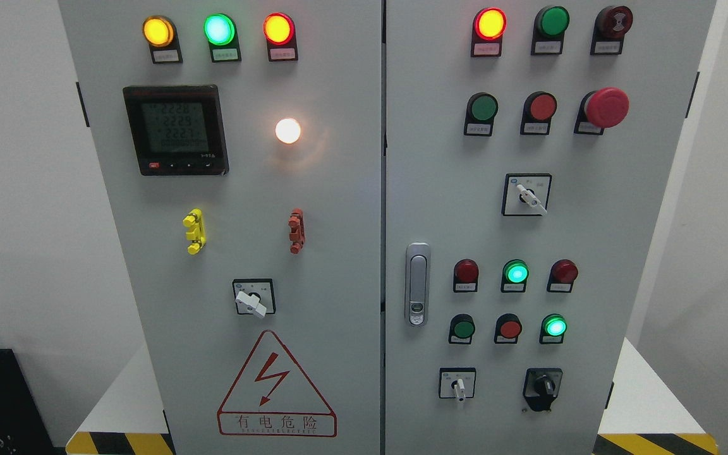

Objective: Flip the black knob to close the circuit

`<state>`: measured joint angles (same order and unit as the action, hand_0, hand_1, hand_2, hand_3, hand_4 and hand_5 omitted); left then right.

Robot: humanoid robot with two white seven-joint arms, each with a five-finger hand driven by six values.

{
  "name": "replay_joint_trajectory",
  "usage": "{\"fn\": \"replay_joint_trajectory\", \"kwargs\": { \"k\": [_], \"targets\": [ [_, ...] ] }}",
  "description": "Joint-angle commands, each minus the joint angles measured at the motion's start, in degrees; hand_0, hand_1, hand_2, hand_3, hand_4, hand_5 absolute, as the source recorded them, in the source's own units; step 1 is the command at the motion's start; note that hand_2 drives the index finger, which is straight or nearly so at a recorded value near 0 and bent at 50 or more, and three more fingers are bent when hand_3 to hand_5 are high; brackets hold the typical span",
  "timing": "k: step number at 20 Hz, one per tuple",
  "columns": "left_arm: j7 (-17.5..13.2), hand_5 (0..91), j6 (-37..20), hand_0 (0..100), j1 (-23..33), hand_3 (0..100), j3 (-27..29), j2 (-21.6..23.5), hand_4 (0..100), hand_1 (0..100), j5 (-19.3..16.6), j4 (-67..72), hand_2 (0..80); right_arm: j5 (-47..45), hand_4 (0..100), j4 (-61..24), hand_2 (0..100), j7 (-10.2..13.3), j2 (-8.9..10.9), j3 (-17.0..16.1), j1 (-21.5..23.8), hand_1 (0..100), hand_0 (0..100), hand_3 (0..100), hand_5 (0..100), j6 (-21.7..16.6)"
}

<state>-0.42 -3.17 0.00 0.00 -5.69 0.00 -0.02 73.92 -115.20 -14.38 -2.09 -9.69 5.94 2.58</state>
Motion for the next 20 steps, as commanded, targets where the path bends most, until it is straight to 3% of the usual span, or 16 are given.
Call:
{"fn": "replay_joint_trajectory", "kwargs": {
  "k": [1,8,20],
  "targets": [
    [0.0,0.0,0.0,0,1.9,5,0.6,0.0,3,0,0.4,-1.9,0.0,8.9,76,-0.6,85,0.0,-0.11,4.9,-4.3,0,0,100,81,1.3],
    [0.0,0.0,0.0,0,1.9,5,0.6,0.1,3,0,0.4,-1.9,0.0,9.8,77,4.8,86,0.1,-0.19,6.8,-7.3,0,0,100,81,4.4],
    [0.0,0.0,0.0,0,1.9,5,0.6,0.0,3,0,0.4,-1.9,0.0,9.5,77,12.5,87,0.7,-0.20,6.8,-12.9,0,0,100,81,7.2]
  ]
}}
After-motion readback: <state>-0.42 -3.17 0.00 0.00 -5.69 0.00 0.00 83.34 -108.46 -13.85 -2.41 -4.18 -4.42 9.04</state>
